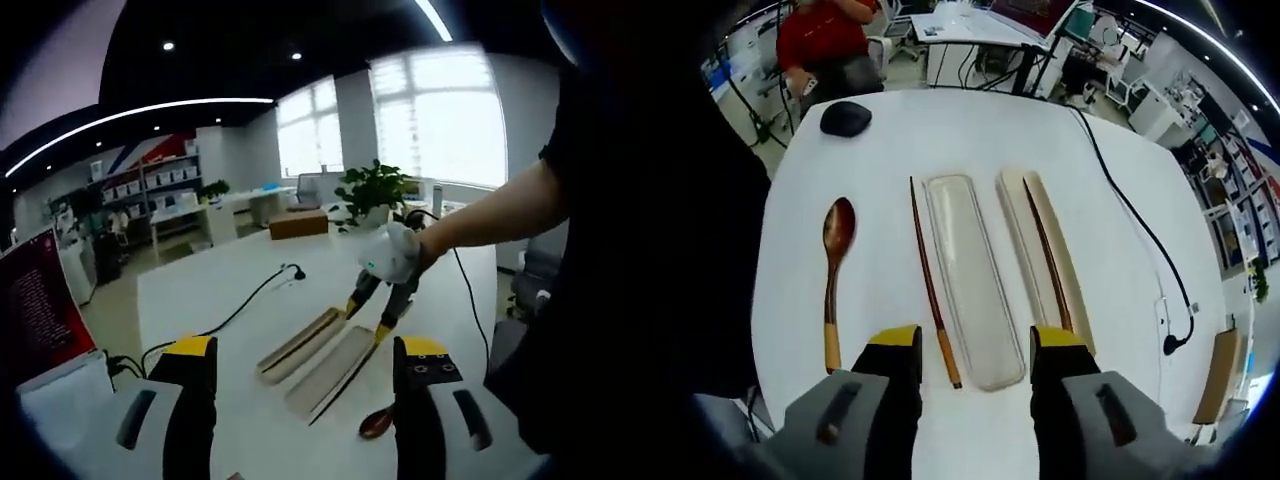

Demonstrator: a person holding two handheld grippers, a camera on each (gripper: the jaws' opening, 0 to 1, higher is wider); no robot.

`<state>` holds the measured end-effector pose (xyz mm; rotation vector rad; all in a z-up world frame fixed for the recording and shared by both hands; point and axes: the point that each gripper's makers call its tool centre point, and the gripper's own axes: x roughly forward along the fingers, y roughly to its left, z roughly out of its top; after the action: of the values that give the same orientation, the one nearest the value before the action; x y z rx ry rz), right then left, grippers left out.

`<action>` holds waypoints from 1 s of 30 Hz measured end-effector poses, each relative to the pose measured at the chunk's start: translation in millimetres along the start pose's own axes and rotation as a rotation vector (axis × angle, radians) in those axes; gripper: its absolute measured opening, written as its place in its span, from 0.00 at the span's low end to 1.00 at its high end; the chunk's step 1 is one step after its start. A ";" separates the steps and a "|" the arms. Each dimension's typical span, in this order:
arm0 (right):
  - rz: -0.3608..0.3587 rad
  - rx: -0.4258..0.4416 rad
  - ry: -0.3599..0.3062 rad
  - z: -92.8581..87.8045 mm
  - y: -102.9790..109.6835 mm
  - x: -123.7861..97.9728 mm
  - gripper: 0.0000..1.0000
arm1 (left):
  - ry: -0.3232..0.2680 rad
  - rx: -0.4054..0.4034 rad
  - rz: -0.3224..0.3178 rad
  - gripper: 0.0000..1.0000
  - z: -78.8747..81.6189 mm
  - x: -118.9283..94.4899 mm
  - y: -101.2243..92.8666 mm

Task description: Arrange the utensils inside the cutlery case until each visible utensil rests in its matching compartment.

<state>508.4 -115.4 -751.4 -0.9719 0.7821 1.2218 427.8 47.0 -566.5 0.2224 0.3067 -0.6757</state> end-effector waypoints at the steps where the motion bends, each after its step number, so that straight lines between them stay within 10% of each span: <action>1: 0.003 0.001 0.000 0.0 1.6 0.3 0.41 | 0.007 0.006 0.004 0.73 -1.6 -0.7 0.5; 30: 0.130 -0.032 0.021 1.5 42.0 16.1 0.37 | 0.039 -0.024 0.047 0.71 -26.4 -22.9 -9.4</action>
<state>470.2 -105.1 -772.8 -0.9728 0.8554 1.3416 399.4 60.9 -584.1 0.2197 0.3453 -0.6218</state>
